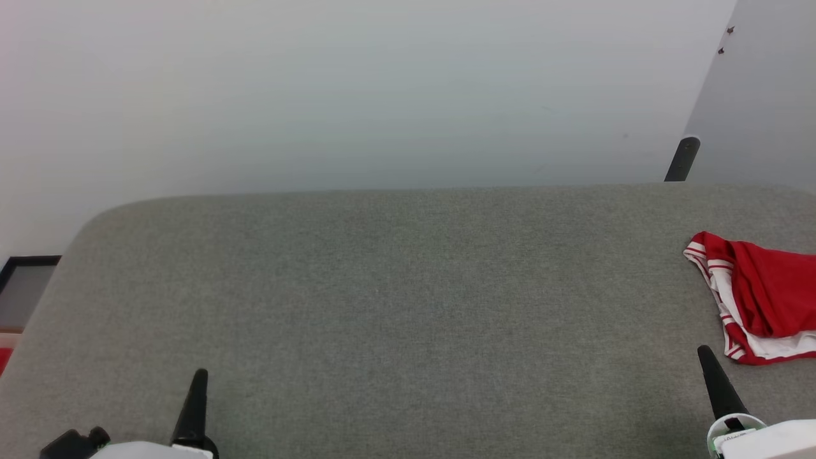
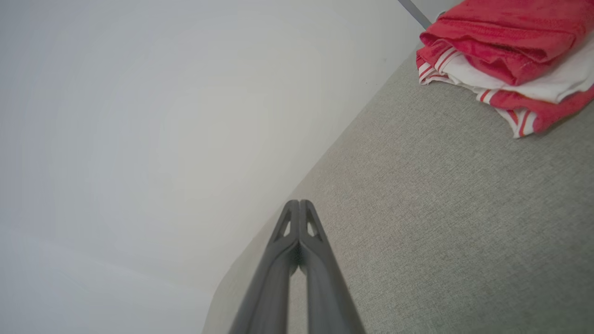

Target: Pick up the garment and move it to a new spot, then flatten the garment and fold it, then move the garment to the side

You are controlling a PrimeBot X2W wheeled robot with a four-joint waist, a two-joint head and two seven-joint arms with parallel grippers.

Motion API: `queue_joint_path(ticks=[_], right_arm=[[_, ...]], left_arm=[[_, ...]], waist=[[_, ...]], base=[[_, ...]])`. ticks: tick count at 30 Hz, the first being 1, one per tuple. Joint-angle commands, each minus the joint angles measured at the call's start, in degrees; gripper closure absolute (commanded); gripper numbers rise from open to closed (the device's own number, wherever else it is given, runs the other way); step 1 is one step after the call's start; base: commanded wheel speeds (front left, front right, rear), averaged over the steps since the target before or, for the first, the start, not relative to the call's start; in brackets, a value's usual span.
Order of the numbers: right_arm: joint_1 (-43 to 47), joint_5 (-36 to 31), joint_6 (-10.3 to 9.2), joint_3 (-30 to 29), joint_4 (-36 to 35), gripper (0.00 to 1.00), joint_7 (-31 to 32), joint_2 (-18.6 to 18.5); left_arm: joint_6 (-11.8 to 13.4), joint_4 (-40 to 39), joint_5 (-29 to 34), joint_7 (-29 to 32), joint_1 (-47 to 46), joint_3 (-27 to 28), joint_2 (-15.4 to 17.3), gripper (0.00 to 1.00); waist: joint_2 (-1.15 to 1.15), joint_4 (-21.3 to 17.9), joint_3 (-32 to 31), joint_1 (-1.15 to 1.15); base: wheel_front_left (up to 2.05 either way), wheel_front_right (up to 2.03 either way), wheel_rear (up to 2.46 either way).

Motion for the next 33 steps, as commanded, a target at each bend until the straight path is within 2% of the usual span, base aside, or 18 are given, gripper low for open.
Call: queue_joint_path(ticks=[1, 33], right_arm=[[-1.7, 1.4, 0.0, -0.3, -0.2, 1.0, 0.1, 0.1], [-5.4, 18.3, 0.0, -1.0, 3.6, 1.0, 1.7, 2.1]], left_arm=[[-0.5, -0.1, -1.2, 0.4, -1.3, 0.4, 0.0, 1.0], [-2.1, 2.1, -14.2, 4.7, -5.9, 1.7, -3.8, 1.0]], waist=[[0.0, 0.0, 0.1, 0.0], [0.0, 0.1, 1.9, 0.0]], base=[[0.0, 0.0, 0.0], [0.0, 0.0, 0.0]])
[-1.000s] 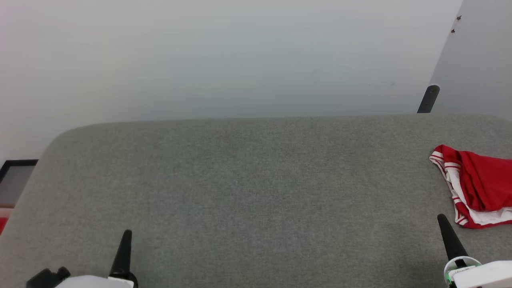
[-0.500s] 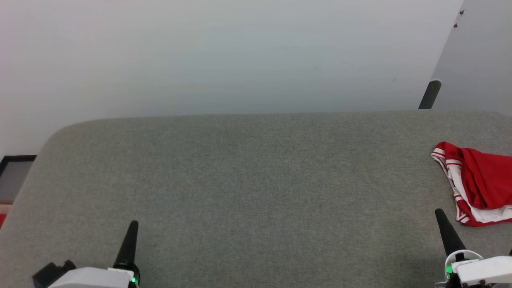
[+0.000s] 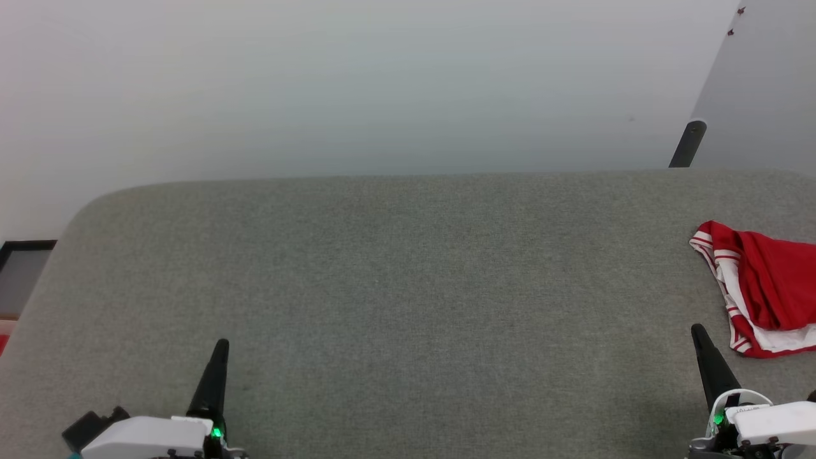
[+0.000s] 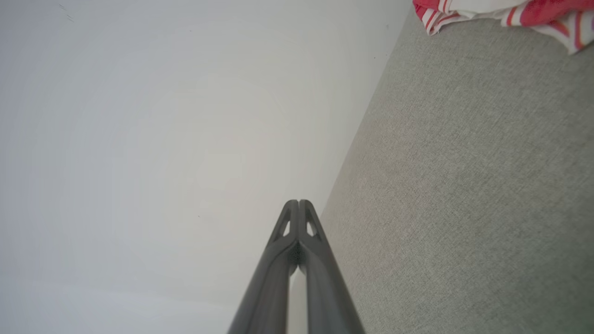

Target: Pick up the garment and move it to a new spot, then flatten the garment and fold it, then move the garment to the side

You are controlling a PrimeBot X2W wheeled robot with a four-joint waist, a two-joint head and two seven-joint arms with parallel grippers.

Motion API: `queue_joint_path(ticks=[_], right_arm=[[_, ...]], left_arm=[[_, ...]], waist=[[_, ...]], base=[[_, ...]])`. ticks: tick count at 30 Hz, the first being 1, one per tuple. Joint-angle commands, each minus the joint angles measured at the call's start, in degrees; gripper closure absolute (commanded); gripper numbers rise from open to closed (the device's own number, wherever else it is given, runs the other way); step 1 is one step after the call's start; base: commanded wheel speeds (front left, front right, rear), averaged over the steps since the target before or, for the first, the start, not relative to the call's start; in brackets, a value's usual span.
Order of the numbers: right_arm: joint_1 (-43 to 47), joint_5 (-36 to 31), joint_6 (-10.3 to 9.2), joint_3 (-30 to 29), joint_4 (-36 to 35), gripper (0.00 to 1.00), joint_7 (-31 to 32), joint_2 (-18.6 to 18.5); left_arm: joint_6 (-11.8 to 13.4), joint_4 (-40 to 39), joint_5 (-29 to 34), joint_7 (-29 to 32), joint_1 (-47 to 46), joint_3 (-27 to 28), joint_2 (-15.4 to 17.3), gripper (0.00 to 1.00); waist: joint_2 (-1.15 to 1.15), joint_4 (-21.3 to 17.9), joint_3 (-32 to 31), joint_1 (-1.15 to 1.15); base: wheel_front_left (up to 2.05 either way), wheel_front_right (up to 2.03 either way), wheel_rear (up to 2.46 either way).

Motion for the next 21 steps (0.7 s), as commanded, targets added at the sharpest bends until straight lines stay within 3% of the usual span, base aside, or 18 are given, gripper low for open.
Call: queue_joint_path(ticks=[1, 21], right_arm=[[-1.2, 1.4, 0.03, -0.3, 0.1, 1.0, 0.2, 0.2], [-2.9, 9.4, 0.02, -0.6, 1.9, 1.0, 0.9, 1.2]], left_arm=[[-0.6, 0.0, -1.0, 0.4, -1.2, 0.3, -0.1, 1.0], [-1.3, 1.1, -7.3, 2.5, -3.3, 0.9, -2.0, 1.0]], waist=[[0.0, 0.0, 0.1, 0.0], [0.0, 0.1, 1.2, 0.0]], base=[[0.0, 0.0, 0.0], [0.0, 0.0, 0.0]])
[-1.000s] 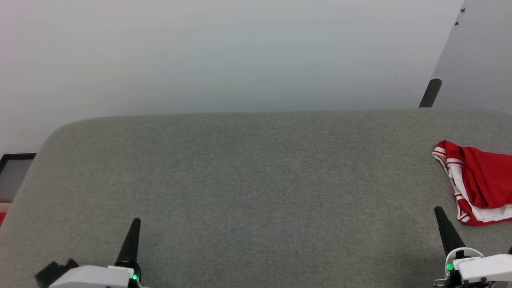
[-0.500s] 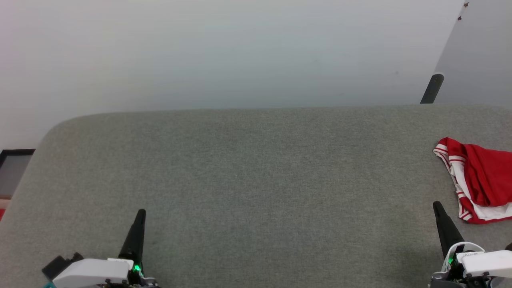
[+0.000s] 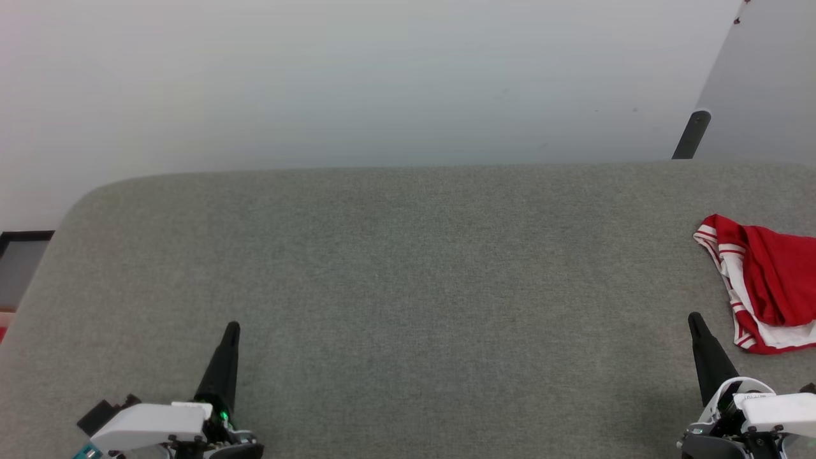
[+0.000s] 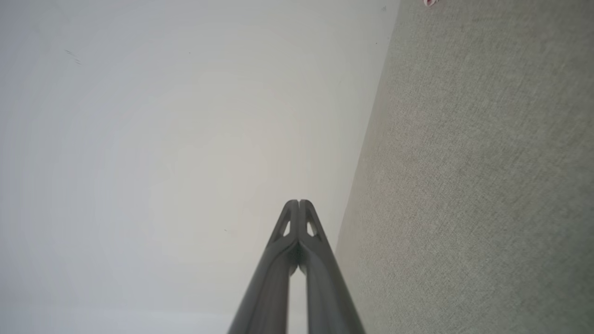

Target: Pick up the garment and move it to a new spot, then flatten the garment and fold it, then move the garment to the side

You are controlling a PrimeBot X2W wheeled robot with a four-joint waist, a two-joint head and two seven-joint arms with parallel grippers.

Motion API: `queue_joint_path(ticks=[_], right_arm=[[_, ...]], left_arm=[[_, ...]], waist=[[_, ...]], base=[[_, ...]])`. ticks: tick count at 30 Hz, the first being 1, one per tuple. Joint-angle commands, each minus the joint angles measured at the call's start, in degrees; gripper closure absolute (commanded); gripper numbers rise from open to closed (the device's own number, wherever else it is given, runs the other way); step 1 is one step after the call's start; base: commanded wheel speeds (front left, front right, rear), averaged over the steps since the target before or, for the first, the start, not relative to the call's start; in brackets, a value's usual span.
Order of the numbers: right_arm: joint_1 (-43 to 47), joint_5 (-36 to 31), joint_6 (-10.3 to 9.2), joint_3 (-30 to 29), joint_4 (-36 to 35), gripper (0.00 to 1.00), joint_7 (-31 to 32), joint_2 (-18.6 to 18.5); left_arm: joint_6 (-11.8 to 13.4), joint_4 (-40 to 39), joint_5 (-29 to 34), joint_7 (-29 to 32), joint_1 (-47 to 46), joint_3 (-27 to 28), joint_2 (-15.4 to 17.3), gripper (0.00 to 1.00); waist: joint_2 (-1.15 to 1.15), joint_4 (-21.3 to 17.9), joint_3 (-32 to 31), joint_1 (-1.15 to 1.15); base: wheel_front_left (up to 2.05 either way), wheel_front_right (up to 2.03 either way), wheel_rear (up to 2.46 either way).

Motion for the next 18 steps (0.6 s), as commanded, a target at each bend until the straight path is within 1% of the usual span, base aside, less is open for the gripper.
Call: queue_joint_path(ticks=[1, 8, 18], right_arm=[[-0.7, 0.9, 0.02, -0.1, 0.2, 1.0, 0.3, 0.2], [-1.5, 3.5, 0.02, -0.2, 0.8, 1.0, 0.5, 0.6], [-1.1, 3.5, 0.02, -0.2, 0.7, 1.0, 0.4, 0.6]], left_arm=[[-0.4, 0.1, -0.8, 0.1, -0.8, 0.2, -0.2, 1.0], [-0.6, 0.5, -2.8, 0.8, -1.5, 0.4, -0.8, 1.0], [-0.6, 0.5, -2.8, 0.9, -1.5, 0.4, -0.7, 1.0]], waist=[[0.0, 0.0, 0.0, 0.0], [0.0, 0.0, 0.4, 0.0], [0.0, 0.0, 0.5, 0.0]], base=[[0.0, 0.0, 0.0], [0.0, 0.0, 0.0], [0.0, 0.0, 0.0]])
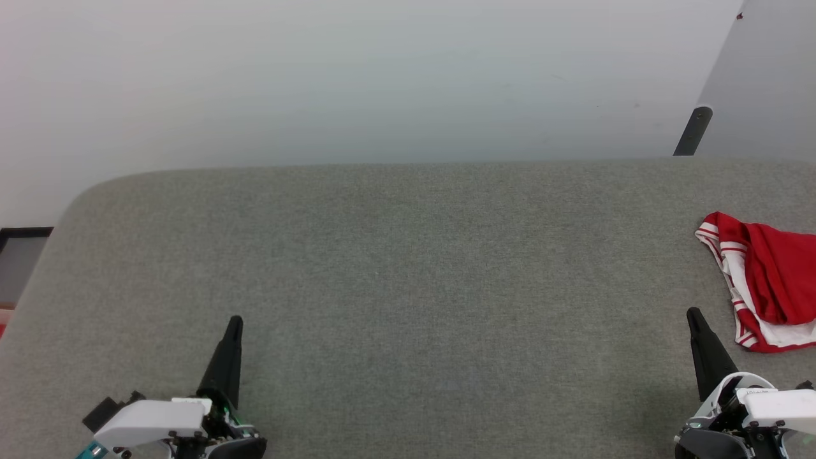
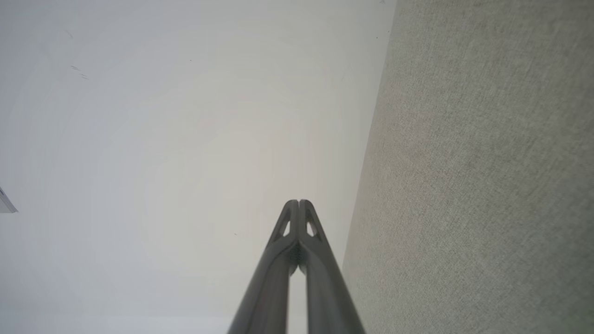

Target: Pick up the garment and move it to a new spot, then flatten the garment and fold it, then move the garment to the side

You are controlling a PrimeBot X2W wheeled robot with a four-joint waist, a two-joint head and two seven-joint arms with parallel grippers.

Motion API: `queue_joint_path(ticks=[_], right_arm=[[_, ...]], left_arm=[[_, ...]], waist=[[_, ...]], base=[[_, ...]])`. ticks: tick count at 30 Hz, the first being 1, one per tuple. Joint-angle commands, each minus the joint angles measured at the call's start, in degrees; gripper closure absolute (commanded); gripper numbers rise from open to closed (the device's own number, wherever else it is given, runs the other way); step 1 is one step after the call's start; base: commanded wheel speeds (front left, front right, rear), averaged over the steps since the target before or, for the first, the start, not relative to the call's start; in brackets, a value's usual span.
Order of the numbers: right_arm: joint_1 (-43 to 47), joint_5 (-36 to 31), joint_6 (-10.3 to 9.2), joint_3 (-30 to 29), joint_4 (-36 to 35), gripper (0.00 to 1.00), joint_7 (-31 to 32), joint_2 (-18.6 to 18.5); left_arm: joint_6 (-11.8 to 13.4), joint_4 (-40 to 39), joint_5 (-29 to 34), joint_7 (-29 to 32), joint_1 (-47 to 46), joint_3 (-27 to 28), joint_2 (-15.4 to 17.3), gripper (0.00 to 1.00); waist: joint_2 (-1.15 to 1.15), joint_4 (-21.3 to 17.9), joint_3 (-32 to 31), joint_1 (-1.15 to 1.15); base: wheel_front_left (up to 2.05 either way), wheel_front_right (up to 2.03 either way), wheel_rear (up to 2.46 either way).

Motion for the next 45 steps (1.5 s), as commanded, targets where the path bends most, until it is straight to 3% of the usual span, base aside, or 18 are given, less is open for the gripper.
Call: queue_joint_path(ticks=[1, 45], right_arm=[[-0.2, 0.1, 0.02, 0.0, 0.0, 1.0, 0.0, 0.2], [-0.2, 0.2, 0.02, 0.0, 0.0, 1.0, 0.0, 0.2]], left_arm=[[-0.3, 0.1, -0.2, 0.1, -0.6, 0.1, 0.0, 1.0], [-0.3, 0.1, -0.2, 0.1, -0.6, 0.1, 0.0, 1.0]], waist=[[0.0, 0.0, 0.0, 0.0], [0.0, 0.0, 0.0, 0.0]], base=[[0.0, 0.0, 0.0], [0.0, 0.0, 0.0]])
